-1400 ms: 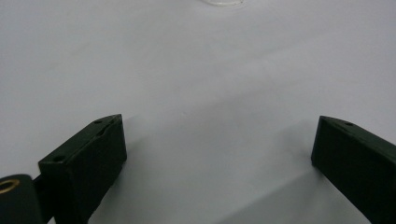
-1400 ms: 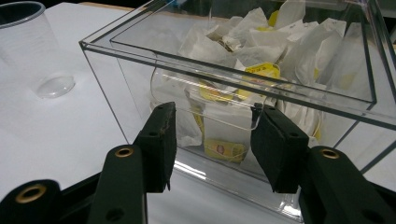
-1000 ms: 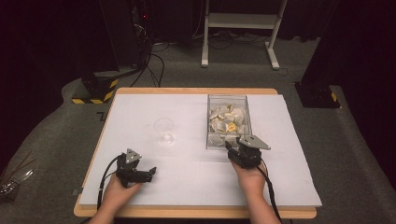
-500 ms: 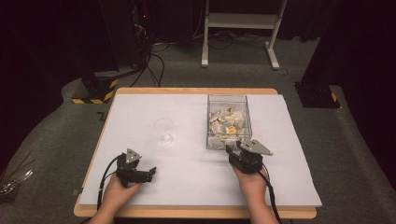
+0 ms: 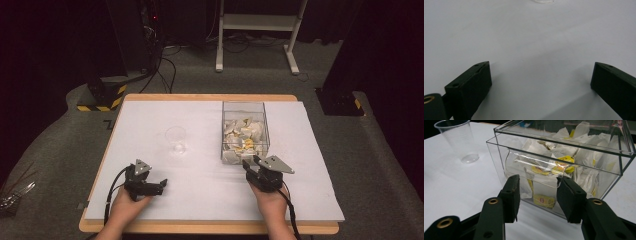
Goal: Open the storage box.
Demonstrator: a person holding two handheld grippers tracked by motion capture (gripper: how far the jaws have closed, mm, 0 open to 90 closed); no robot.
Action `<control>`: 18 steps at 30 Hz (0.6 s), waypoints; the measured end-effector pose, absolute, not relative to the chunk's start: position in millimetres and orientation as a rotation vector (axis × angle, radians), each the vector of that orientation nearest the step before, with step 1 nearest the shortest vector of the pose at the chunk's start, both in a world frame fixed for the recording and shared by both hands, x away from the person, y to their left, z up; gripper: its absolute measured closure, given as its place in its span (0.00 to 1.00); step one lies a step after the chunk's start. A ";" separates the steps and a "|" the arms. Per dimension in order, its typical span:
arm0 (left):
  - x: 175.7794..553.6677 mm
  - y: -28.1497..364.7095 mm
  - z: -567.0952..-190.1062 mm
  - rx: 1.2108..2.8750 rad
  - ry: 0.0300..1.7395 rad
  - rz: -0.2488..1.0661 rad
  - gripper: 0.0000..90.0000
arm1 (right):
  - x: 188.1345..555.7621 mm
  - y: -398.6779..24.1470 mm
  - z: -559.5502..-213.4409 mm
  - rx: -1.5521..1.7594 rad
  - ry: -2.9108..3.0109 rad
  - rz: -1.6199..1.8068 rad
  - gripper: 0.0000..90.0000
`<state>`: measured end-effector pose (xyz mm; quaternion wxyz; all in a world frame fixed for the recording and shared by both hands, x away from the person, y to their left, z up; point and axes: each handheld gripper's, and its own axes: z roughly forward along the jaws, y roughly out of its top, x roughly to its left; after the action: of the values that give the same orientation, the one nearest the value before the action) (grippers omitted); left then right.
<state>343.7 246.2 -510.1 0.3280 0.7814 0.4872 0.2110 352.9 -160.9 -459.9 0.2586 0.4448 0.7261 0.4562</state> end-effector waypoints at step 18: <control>343.7 246.2 -510.2 2.046 1.275 0.552 0.04 | 332.2 -162.7 -460.3 1.194 1.976 1.243 0.60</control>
<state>343.7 246.2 -510.2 0.3280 0.7814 0.4871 0.2110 332.2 -162.7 -460.3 0.2568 0.4400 0.7283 0.4582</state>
